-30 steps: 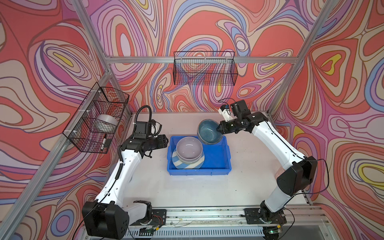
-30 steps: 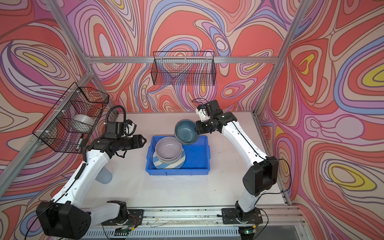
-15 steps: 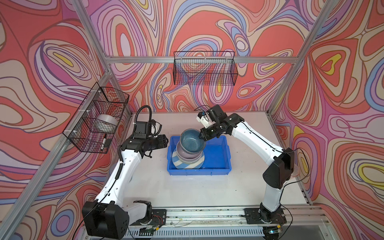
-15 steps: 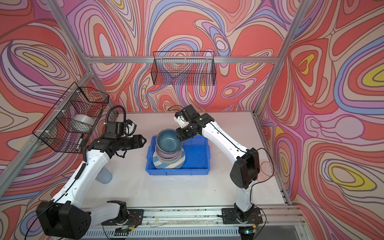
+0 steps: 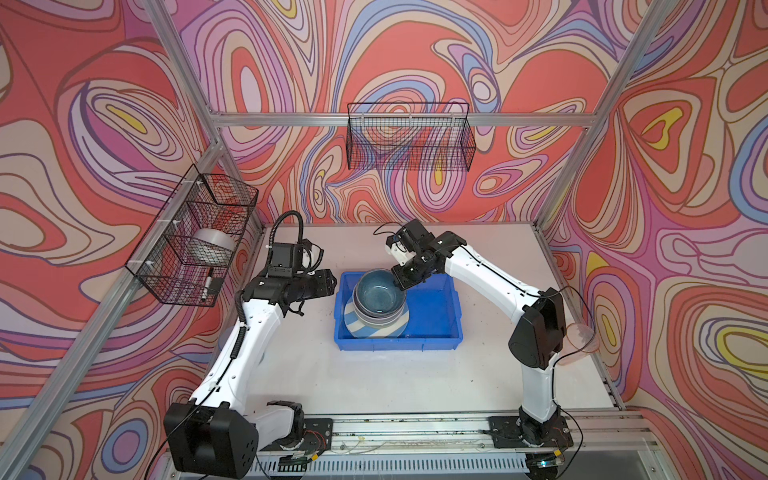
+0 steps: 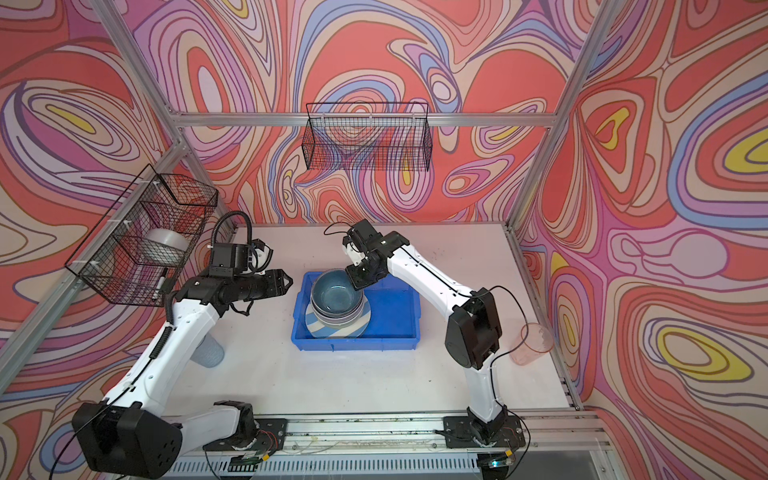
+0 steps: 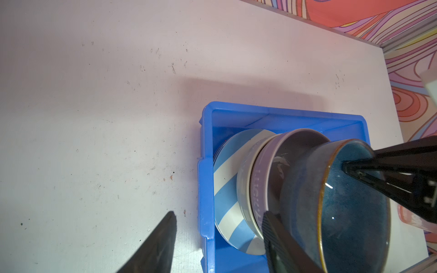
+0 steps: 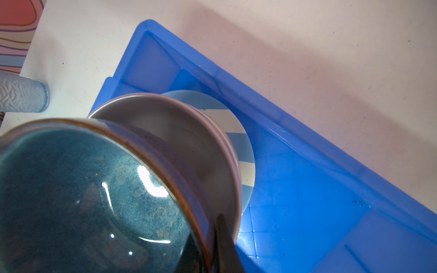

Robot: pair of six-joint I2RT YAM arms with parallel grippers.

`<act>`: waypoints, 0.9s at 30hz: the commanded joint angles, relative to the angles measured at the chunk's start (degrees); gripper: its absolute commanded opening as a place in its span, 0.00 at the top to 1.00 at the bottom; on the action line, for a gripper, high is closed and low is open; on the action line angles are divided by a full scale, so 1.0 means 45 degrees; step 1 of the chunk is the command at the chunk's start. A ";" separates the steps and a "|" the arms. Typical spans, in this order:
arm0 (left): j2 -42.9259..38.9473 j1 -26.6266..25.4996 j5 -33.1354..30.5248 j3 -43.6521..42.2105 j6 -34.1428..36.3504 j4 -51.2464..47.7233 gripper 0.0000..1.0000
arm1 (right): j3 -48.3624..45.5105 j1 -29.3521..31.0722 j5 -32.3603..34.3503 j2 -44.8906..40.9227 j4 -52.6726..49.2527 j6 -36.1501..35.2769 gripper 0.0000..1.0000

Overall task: Place the mixed dishes into the plastic bin
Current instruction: 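Lift the teal bowl with the right gripper and lower it onto the grey bowl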

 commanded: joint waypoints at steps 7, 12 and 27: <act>-0.0014 0.0088 -0.0010 -0.0014 0.0169 -0.0202 0.38 | 0.0821 0.0266 0.0403 0.0433 0.0307 0.0356 1.00; -0.0037 0.0088 -0.0025 -0.0028 0.0169 -0.0205 0.38 | 0.0797 0.0402 0.0697 0.0543 0.0280 0.0441 0.97; -0.0018 0.0088 -0.0025 -0.0015 0.0188 -0.0215 0.38 | 0.0787 0.0659 0.1205 0.0431 0.0153 0.0617 0.72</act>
